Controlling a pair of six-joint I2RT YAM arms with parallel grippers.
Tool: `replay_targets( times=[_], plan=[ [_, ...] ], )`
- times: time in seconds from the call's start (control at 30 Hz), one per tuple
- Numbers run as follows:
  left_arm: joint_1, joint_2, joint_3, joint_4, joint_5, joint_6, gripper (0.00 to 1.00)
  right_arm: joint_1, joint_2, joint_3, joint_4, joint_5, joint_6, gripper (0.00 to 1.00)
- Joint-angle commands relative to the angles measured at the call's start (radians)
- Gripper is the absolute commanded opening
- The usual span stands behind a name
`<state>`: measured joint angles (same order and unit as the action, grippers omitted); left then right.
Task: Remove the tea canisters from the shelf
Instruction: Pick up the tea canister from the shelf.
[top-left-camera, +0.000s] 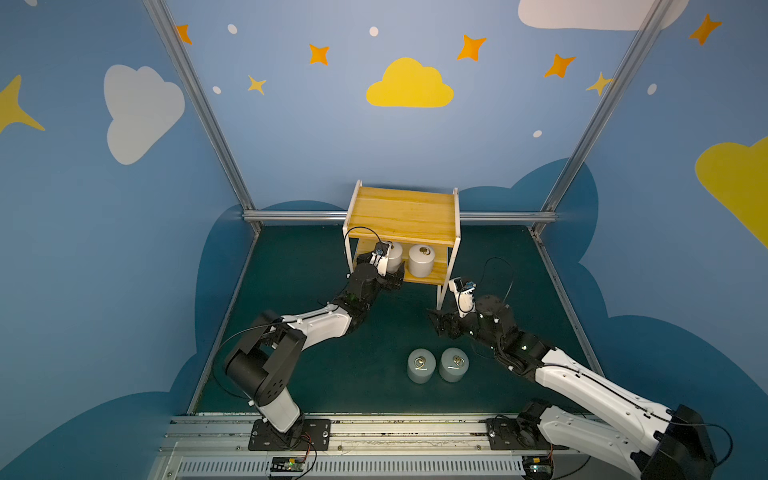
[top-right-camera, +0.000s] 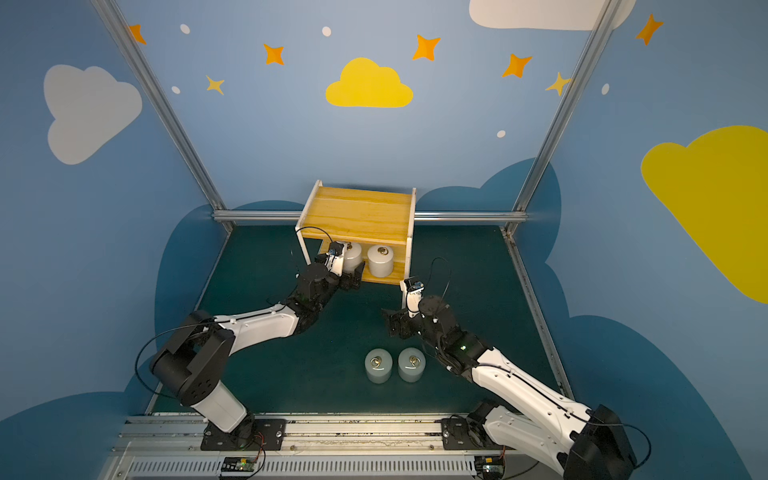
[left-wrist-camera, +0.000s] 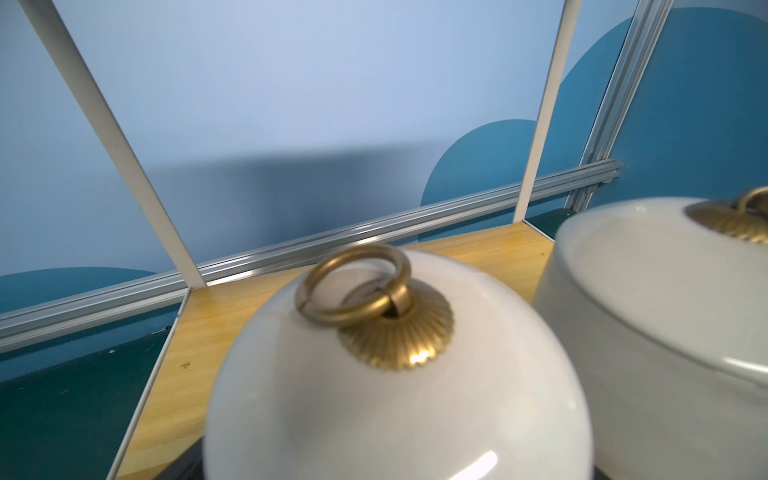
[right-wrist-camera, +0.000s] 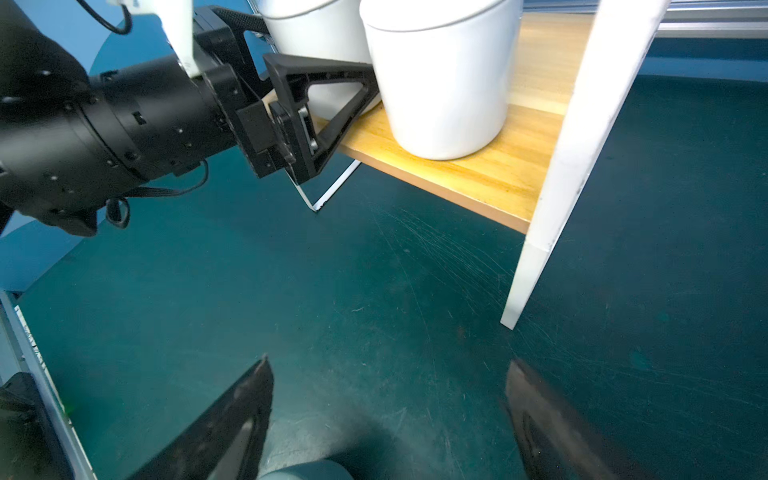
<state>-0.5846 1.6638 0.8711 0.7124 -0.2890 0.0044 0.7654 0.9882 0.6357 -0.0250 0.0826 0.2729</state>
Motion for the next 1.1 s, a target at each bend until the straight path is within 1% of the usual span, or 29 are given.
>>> replay_targets(
  times=[0.0, 0.4, 0.5, 0.6, 1.07],
  plan=[
    [0.004, 0.016, 0.032, 0.049, -0.007, 0.014, 1.00, -0.005, -0.011, -0.008, -0.008, -0.013, 0.004, 0.89],
    [0.010, 0.061, 0.080, 0.061, -0.014, 0.018, 1.00, -0.012, -0.008, -0.011, -0.009, -0.028, 0.008, 0.89],
    [0.011, 0.063, 0.085, 0.062, -0.017, 0.021, 0.98, -0.012, -0.009, -0.015, -0.011, -0.031, 0.009, 0.89],
    [0.011, 0.060, 0.082, 0.062, -0.022, 0.024, 0.96, -0.014, -0.014, -0.018, -0.012, -0.030, 0.011, 0.89],
    [0.011, 0.030, 0.027, 0.100, -0.026, 0.041, 0.79, -0.018, -0.028, -0.025, -0.021, -0.030, 0.012, 0.89]
  ],
)
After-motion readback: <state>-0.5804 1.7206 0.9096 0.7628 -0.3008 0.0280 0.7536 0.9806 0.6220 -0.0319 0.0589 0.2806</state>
